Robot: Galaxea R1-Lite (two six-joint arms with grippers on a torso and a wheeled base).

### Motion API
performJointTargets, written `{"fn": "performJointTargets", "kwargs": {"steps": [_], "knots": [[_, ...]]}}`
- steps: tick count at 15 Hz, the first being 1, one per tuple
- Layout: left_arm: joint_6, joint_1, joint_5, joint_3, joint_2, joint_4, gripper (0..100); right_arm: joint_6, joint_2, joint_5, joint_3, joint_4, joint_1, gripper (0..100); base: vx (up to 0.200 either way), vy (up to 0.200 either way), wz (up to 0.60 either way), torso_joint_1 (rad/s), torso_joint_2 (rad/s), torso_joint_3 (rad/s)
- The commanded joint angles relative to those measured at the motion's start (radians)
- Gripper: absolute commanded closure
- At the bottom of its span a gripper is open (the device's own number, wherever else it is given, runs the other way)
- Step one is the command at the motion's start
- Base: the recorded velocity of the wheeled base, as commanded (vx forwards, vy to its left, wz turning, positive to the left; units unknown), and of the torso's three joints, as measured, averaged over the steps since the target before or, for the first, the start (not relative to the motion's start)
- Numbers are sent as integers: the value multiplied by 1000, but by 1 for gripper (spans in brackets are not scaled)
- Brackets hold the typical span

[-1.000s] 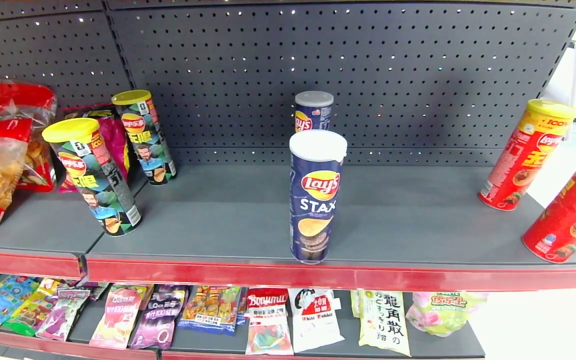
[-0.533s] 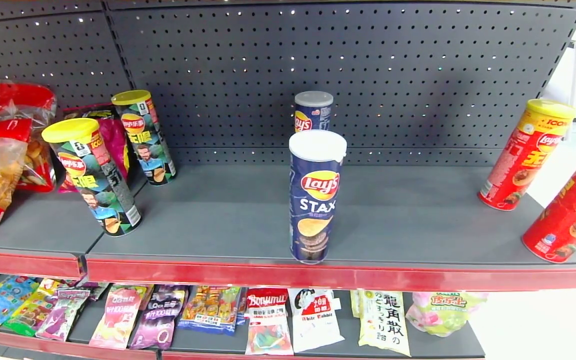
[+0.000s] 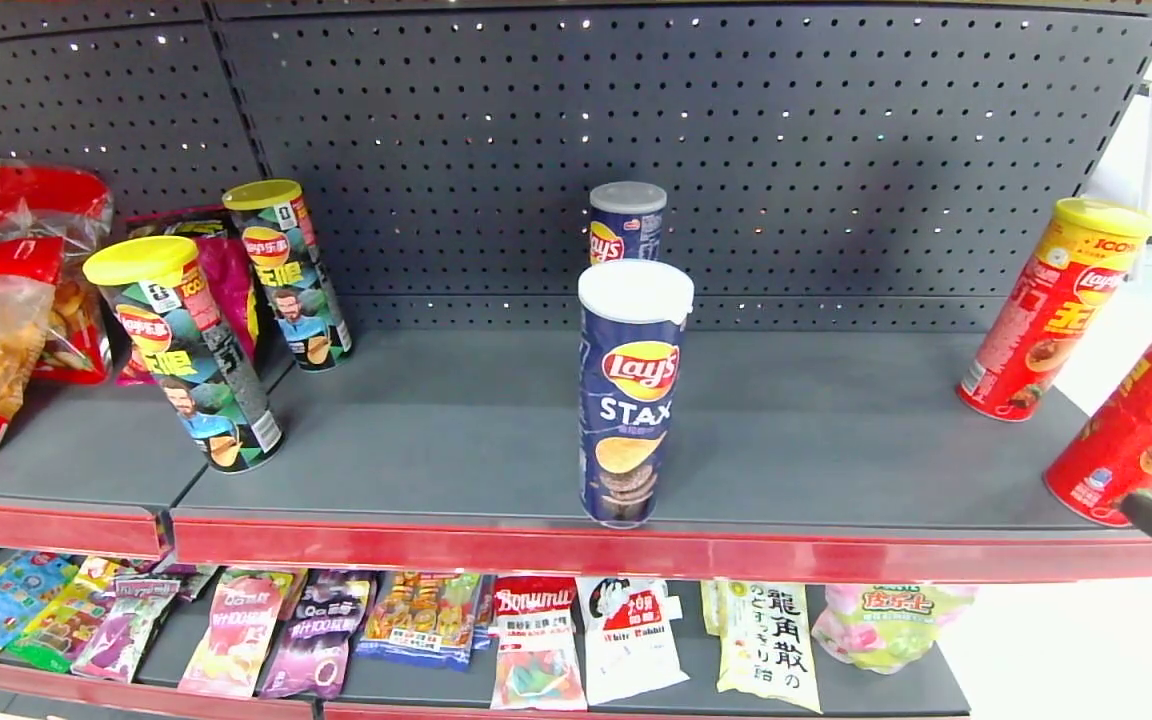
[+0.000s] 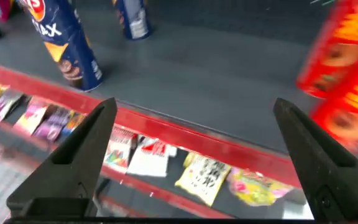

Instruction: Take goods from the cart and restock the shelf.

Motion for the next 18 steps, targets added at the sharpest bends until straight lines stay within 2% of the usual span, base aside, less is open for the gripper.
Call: {"fn": "performJointTargets", "kwargs": {"steps": [1,2,3,5,8,10,12,18], "knots": [[0,0,0,0,0,0,0,1,348,-115,-118,-6,229,0,0,0,0,0,0,0],[0,0,0,0,0,0,0,12,385,-155,-119,-6,273,0,0,0,0,0,0,0],[0,0,0,0,0,0,0,66,449,-204,-131,-21,368,0,0,0,0,0,0,0],[0,0,0,0,0,0,0,115,518,-218,-139,-86,436,0,0,0,0,0,0,0],[0,0,0,0,0,0,0,118,646,-300,-170,-127,447,0,0,0,0,0,0,0],[0,0,0,0,0,0,0,119,661,-314,-182,-127,447,0,0,0,0,0,0,0],[2,0,0,0,0,0,0,116,747,-396,-234,-127,490,0,0,0,0,0,0,0],[0,0,0,0,0,0,0,113,870,-440,-317,-125,516,0,0,0,0,0,0,0]]}}
